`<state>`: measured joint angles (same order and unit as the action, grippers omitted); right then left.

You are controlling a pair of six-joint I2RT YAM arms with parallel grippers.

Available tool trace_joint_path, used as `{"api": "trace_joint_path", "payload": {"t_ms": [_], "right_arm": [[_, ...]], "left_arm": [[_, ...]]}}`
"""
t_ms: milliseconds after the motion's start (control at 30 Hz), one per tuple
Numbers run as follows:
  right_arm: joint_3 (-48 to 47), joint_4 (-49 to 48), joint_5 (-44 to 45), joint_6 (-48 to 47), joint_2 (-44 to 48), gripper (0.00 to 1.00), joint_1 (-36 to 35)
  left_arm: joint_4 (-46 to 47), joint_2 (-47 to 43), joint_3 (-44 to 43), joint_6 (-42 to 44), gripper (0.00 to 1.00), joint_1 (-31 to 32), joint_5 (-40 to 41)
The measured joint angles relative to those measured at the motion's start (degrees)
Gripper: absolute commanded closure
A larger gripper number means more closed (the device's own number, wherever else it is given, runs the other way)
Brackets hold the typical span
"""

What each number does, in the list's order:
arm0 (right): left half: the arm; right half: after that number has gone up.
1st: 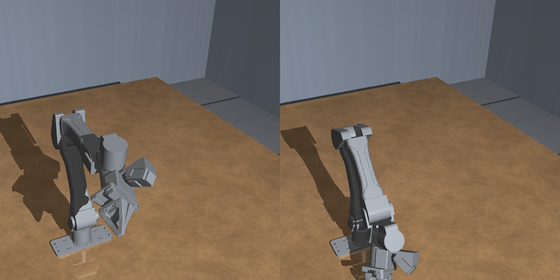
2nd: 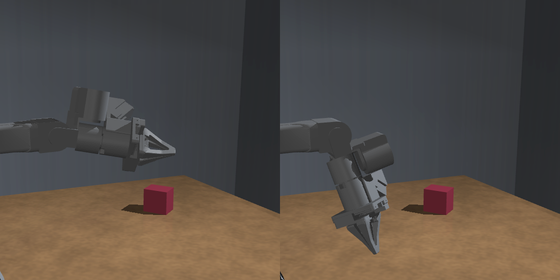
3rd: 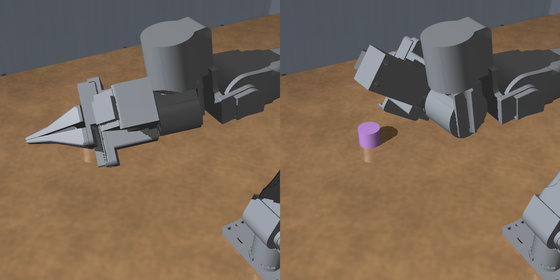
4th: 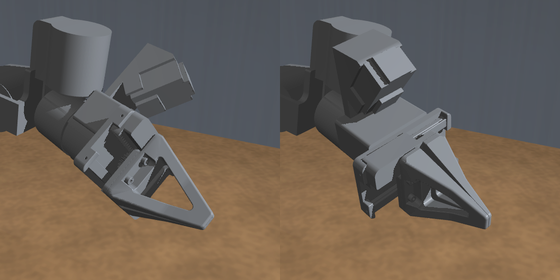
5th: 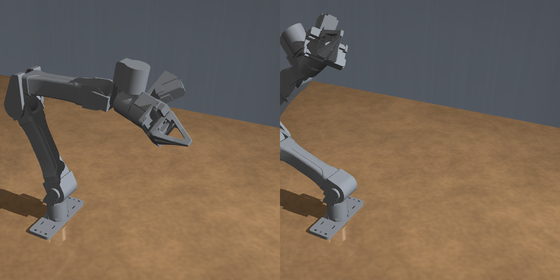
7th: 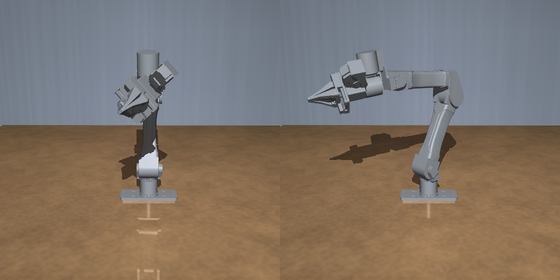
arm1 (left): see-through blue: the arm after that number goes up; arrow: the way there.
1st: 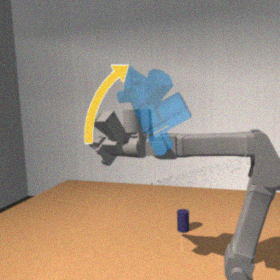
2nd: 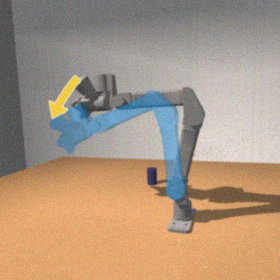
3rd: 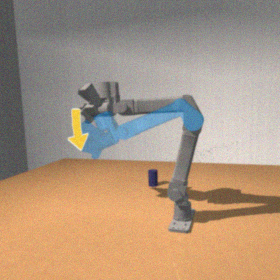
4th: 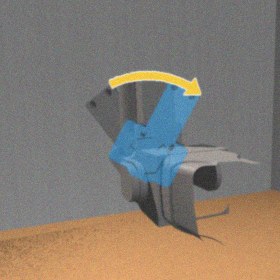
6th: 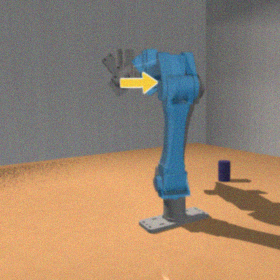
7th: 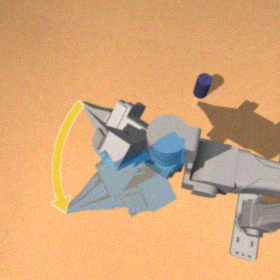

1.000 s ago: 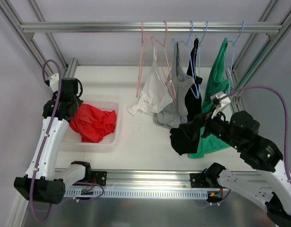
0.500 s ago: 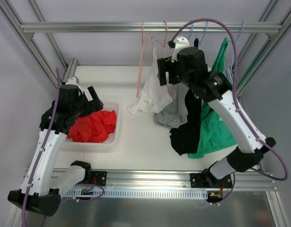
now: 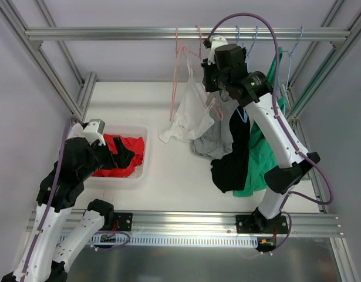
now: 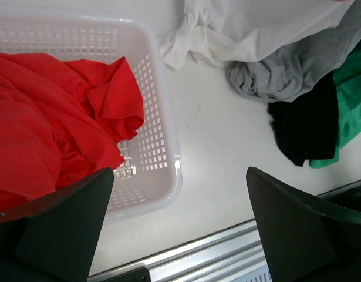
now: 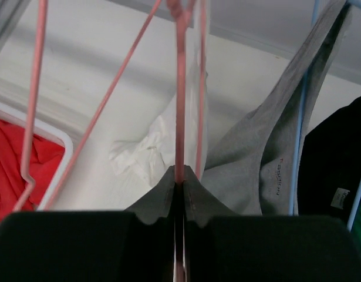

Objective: Remove the tank top from the hanger

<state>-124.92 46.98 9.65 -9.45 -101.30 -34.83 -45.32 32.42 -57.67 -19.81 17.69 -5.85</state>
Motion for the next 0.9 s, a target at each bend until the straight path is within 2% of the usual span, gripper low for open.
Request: {"api": "trace_joint_path", "payload": {"t_ms": [33, 200, 500, 667, 900], "right_arm": [[-0.6, 0.0, -0.2, 0.4, 0.0, 1.00, -0.1], [-1.1, -0.7, -0.5, 2.9, 0.3, 1.00, -0.4], [-0.4, -3.2, -0.4, 5.7, 2.9, 1.00, -0.6], [6.6, -6.3, -0.6, 6.4, 10.4, 1.00, -0.6], [24.1, -11.3, -3.2, 7.1, 25.1, 1.00, -0.6]], "left_arm": [[0.0, 0.0, 1.2, 0.3, 0.01, 0.0, 0.0], [0.1, 0.4, 5.7, 1.2, 0.01, 0.0, -0.1], [2.3, -0.5, 7.6, 1.6, 0.01, 0.0, -1.7], [4.3, -1.0, 7.6, 1.9, 0.01, 0.0, -6.0], [10.5, -0.4, 3.3, 1.6, 0.01, 0.3, -16.6]]}}
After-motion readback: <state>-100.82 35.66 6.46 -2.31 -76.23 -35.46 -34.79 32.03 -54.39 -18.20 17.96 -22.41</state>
